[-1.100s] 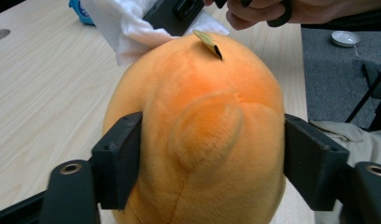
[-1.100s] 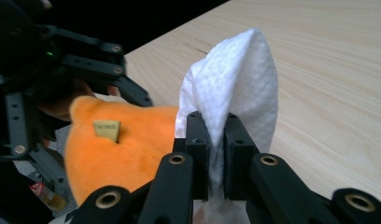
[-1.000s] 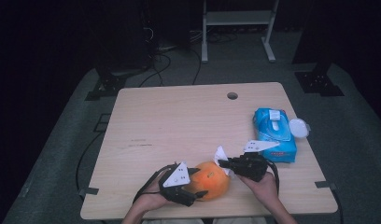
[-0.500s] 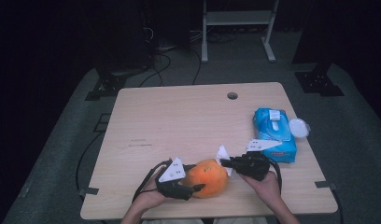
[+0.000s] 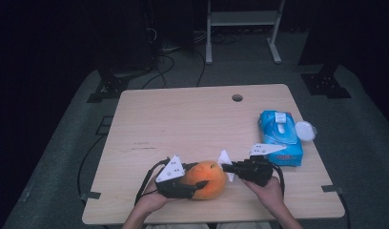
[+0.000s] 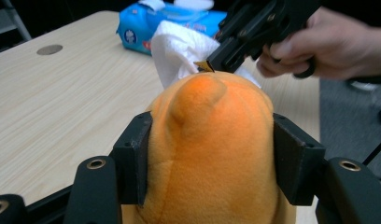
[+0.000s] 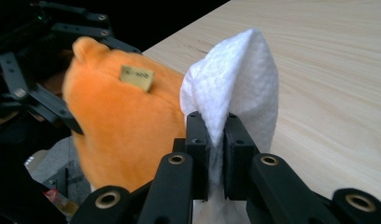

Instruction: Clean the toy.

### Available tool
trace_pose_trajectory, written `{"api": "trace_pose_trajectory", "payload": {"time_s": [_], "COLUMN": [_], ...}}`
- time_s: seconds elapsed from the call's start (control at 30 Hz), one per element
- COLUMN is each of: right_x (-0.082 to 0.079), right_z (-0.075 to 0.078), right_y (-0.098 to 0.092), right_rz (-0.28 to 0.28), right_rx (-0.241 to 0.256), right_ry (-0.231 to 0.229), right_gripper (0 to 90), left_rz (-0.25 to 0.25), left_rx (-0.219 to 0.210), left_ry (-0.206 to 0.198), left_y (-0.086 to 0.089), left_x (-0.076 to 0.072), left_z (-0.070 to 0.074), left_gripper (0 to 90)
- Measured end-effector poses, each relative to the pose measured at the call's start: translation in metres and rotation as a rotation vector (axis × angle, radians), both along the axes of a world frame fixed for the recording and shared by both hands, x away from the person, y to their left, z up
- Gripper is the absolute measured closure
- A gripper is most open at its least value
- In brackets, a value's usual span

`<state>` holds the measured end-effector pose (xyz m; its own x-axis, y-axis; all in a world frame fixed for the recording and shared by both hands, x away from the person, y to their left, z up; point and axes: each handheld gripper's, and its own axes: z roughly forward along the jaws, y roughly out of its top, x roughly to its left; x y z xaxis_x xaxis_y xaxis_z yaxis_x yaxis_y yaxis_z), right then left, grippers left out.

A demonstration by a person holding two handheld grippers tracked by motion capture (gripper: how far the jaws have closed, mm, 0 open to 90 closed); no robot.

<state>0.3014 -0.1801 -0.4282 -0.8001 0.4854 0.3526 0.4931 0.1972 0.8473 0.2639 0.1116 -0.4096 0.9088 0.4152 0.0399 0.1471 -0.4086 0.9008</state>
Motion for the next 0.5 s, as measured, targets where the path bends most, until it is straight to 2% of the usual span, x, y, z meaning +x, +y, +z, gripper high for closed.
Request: {"api": "trace_pose_trajectory", "payload": {"time_s": [0.07,0.13,0.17,0.2,0.27,0.3,0.4,0.43,0.5], "right_x": [-0.005,-0.012,-0.016,-0.019,-0.020,-0.018,-0.009,-0.007,-0.006], "right_z": [0.007,0.020,0.026,0.030,0.028,0.023,0.006,0.003,0.003], "right_y": [0.005,0.009,0.012,0.016,0.021,0.020,0.012,0.010,0.007], "right_rz": [0.007,0.044,0.063,0.073,0.074,0.065,0.025,0.013,-0.003], "right_rx": [-0.009,0.065,0.076,0.064,0.023,0.015,0.005,0.007,-0.009], "right_ry": [-0.032,-0.064,-0.085,-0.109,-0.125,-0.114,-0.064,-0.053,-0.060], "right_gripper": [81.9,82.0,82.0,82.0,81.9,81.9,82.0,81.9,81.9], "left_rz": [0.001,-0.003,-0.006,-0.009,-0.004,-0.001,-0.002,0.003,0.003], "left_rx": [0.011,0.010,0.011,0.010,0.021,0.029,-0.014,-0.015,-0.021], "left_ry": [0.004,0.010,0.006,0.004,0.005,0.001,0.050,0.047,0.061], "left_y": [-0.002,-0.005,-0.007,-0.009,-0.011,-0.011,-0.009,-0.007,-0.006], "left_x": [0.000,0.000,0.000,0.000,0.000,0.000,0.003,0.004,0.006], "left_z": [-0.003,-0.004,-0.004,-0.004,-0.004,-0.006,-0.009,-0.009,-0.010], "left_gripper": [38.9,39.0,39.0,39.0,37.4,34.6,20.9,19.3,17.5]}}
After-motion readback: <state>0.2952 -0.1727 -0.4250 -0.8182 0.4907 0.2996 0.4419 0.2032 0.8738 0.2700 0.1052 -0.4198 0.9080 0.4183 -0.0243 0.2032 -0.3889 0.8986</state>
